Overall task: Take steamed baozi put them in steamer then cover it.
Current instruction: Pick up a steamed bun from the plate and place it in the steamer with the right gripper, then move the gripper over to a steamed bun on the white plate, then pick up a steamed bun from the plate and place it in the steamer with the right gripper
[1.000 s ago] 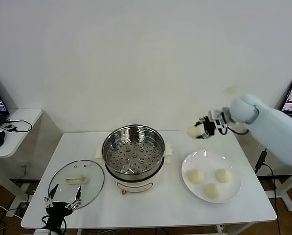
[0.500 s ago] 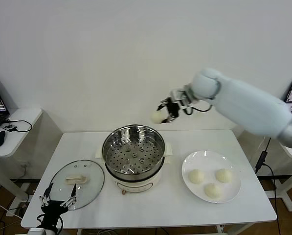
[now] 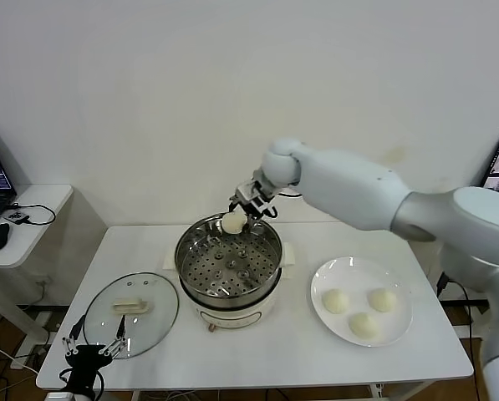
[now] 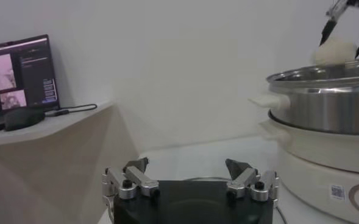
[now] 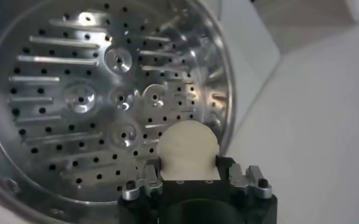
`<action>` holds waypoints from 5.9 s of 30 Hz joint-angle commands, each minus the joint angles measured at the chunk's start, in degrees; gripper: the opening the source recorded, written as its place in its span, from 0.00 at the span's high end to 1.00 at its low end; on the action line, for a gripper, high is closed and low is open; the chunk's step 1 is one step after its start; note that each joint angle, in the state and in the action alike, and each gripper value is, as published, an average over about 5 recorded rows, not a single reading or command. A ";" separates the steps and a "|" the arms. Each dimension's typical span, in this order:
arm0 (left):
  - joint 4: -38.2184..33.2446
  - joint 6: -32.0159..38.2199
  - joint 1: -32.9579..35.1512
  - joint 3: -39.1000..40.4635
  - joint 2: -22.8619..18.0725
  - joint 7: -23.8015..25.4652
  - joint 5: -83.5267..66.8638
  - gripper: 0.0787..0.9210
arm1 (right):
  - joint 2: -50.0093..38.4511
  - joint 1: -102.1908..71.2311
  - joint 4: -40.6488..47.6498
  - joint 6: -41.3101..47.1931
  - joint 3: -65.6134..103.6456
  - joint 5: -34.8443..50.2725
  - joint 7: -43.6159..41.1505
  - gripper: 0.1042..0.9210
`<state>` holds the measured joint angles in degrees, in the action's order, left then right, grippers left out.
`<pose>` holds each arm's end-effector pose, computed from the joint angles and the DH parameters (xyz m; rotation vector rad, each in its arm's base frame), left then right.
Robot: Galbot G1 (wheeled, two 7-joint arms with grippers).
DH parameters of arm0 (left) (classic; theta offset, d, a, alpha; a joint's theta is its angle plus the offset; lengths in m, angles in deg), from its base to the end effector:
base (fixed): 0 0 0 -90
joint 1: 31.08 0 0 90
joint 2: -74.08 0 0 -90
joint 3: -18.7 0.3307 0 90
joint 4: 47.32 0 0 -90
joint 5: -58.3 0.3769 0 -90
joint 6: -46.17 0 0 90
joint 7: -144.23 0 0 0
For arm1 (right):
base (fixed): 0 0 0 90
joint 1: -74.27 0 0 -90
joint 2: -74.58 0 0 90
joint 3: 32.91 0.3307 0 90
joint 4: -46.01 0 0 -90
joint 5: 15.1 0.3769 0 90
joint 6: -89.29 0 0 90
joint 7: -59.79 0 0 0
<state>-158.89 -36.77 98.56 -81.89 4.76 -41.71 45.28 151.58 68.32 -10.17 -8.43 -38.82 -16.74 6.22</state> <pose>0.1651 0.1281 -0.3407 0.1466 -2.9802 -0.2784 0.5901 0.1819 -0.0939 1.7915 -1.1604 2.1079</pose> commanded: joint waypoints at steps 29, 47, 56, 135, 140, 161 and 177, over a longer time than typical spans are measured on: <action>0.53 0.52 -0.64 0.09 0.00 0.06 0.72 0.12 | 1.95 0.84 1.19 -10.08 -0.51 -4.89 2.39 0.12; 0.43 0.09 -1.70 -0.16 2.84 0.36 0.15 0.12 | -37.61 11.41 -36.86 35.42 -2.52 22.33 1.53 0.12; 0.43 -0.56 -2.27 -0.22 3.41 0.56 0.10 0.12 | -49.52 1.60 -42.64 36.36 -2.50 15.75 1.90 0.12; 1.03 -1.96 -2.95 -2.37 3.26 0.74 -0.37 0.12 | -35.49 8.01 -30.54 33.56 3.31 14.19 -3.12 0.35; 0.82 -1.98 -3.03 -2.66 3.76 0.74 -0.71 0.12 | -26.93 14.46 -29.30 37.14 1.00 24.48 -0.35 0.35; -1.41 -1.86 -1.50 -4.26 2.43 0.72 -0.65 0.12 | 3.35 2.51 -12.49 42.10 -1.05 31.81 8.03 0.34; -1.31 -1.59 -1.47 -4.30 2.19 0.70 -0.63 0.12 | 7.52 -2.01 -7.17 42.93 -1.61 28.94 9.00 0.34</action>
<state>-160.17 -38.38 97.04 -86.09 6.95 -41.01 44.62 156.51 67.52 -19.55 34.23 -40.27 12.24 14.56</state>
